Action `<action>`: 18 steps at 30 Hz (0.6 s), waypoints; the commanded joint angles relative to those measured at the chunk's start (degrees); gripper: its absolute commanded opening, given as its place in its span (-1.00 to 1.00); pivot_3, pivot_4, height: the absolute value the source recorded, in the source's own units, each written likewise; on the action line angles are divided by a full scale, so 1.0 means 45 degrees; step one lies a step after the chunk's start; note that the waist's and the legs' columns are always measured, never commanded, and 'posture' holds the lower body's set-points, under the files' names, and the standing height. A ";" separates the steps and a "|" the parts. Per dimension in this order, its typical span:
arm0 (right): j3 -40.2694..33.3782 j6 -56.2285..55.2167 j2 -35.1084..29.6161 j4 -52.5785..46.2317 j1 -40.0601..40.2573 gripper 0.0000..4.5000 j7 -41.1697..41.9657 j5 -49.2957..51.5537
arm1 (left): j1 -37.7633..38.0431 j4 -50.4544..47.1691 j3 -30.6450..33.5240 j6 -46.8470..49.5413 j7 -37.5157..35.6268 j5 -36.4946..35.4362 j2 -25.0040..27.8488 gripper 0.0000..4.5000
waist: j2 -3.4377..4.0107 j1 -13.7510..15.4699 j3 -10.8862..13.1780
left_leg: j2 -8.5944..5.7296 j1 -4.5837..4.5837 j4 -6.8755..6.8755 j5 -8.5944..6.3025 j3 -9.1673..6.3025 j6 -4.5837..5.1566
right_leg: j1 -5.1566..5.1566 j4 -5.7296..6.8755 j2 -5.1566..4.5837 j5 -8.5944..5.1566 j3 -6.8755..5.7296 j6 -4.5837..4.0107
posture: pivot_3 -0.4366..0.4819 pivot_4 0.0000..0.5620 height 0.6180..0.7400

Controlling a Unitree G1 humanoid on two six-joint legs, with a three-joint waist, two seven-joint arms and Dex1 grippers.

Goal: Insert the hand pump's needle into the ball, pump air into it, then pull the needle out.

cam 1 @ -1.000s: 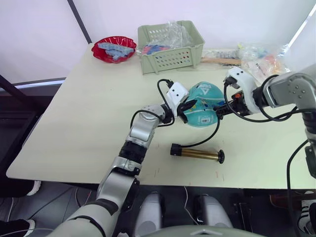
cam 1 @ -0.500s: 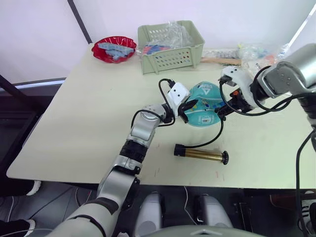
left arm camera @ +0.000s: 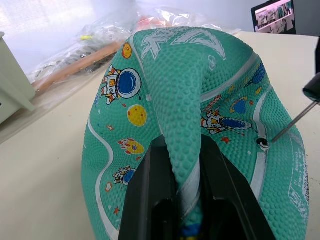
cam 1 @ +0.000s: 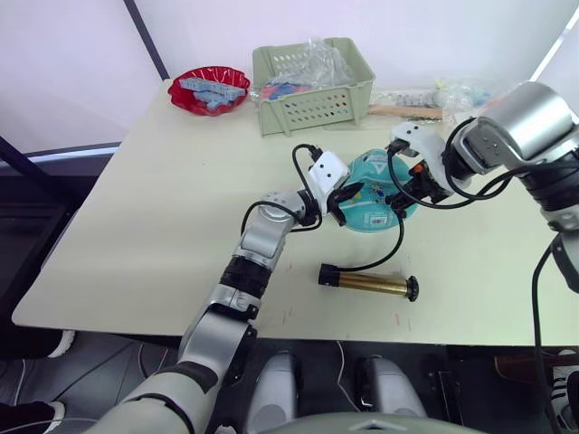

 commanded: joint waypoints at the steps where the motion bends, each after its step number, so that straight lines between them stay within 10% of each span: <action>1: -0.0183 -0.0277 -0.0003 0.0206 -0.0370 -0.86 0.0272 -0.0338 | 0.0073 -0.0197 -0.0494 -0.0071 -0.0195 0.0172 -0.0163 -0.98 | 0.0000 0.0003 0.0000 | 0.0000 0.0000 0.0003 0.0000 0.0000 0.0000 | -0.0002 0.0005 0.0000 0.0000 0.0000 0.0000 | -0.05 -0.47 0.96; 18: 0.0382 -0.0915 -0.0398 -0.0110 0.0038 -0.86 0.1380 -0.1205 | 0.0145 -0.0137 -0.0465 -0.0129 -0.0175 0.0237 -0.0179 -0.98 | 0.0002 -0.0008 0.0001 | 0.0000 -0.0005 0.0045 0.0000 0.0001 0.0000 | -0.0015 0.0057 0.0000 -0.0001 0.0006 -0.0002 | -0.05 -0.47 0.96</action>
